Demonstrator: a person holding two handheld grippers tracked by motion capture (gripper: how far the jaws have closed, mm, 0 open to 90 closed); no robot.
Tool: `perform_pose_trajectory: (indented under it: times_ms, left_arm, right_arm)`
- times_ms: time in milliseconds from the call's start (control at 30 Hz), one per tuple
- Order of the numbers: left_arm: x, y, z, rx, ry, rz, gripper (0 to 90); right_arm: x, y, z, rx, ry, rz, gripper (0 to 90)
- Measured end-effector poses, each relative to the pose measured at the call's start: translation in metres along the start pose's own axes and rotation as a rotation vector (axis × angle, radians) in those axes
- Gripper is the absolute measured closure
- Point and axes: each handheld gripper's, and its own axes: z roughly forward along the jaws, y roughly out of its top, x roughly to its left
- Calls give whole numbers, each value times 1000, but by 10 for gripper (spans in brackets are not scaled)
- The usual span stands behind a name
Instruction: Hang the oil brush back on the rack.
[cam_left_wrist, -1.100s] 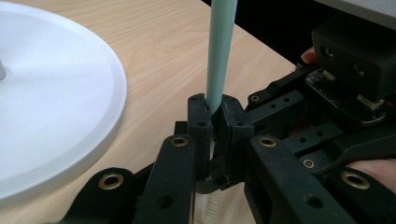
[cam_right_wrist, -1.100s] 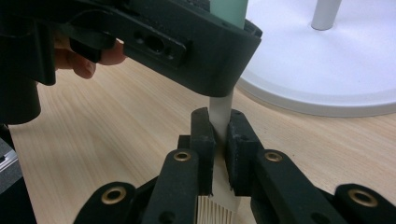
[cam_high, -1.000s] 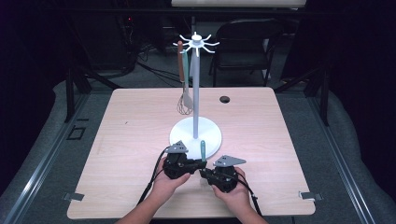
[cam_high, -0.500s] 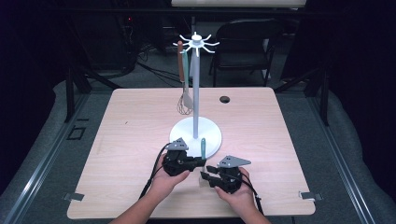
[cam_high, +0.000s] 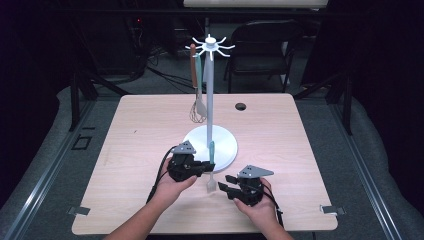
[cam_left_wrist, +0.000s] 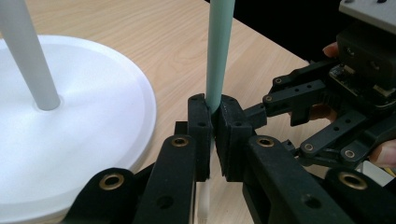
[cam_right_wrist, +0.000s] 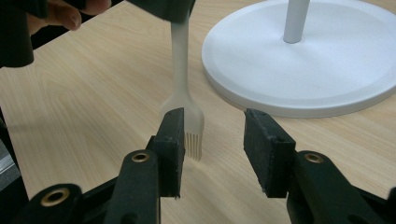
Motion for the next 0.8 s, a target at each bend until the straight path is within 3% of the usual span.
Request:
perform_pose_trajectory:
  times_ms: [300, 500, 600, 800]
  left_arm:
    - [3, 16, -14, -16, 11, 20, 850]
    - [5, 35, -29, -27, 23, 45, 850]
    - [6, 54, -40, -52, 31, 63, 849]
    - [-1, 114, -72, -108, 40, 134, 849]
  right_arm:
    - [-1, -1, 0, 3, -6, -1, 585]
    - [-2, -2, 0, 12, -10, 7, 585]
    - [-3, -3, 1, 15, -9, 8, 586]
    - [-3, -4, 3, 25, -15, 7, 586]
